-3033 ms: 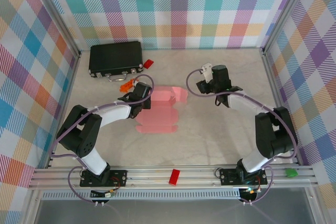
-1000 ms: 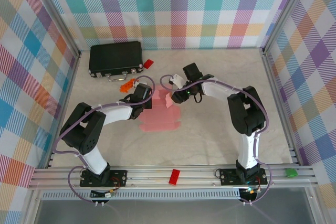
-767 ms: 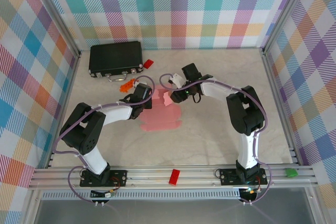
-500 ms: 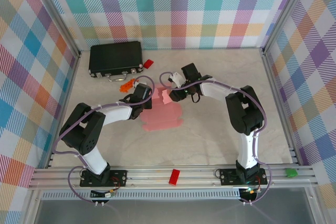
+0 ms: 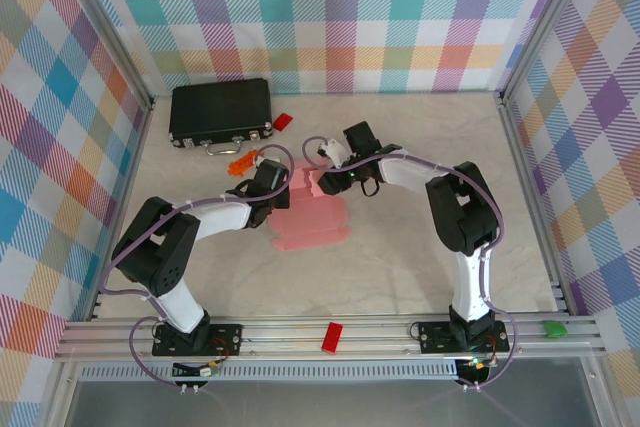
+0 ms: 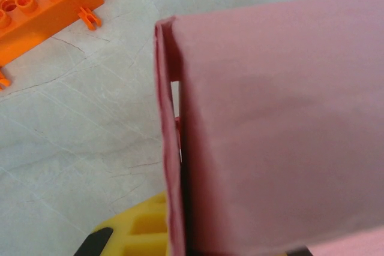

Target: Fold the paper box

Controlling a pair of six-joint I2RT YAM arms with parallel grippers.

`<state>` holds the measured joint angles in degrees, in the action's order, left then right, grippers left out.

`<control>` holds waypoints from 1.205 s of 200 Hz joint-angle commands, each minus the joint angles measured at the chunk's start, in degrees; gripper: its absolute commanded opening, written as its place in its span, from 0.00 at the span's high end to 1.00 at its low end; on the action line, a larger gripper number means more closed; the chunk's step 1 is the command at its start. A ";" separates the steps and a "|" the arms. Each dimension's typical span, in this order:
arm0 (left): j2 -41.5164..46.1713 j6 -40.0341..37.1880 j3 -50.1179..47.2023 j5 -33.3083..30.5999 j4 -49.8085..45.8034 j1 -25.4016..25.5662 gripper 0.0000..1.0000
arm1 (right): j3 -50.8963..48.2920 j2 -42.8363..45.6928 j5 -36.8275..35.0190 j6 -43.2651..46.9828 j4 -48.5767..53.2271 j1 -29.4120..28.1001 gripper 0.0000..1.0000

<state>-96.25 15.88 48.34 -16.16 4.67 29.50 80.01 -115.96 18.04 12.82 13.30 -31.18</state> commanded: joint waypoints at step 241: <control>1.60 3.21 4.39 4.89 -10.05 0.80 1.00 | 7.59 -7.87 -16.97 -6.58 -4.75 -4.72 0.59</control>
<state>-95.15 21.43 51.29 -14.59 -3.09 29.50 85.41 -121.03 0.49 7.64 5.63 -35.70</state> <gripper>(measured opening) 0.067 0.413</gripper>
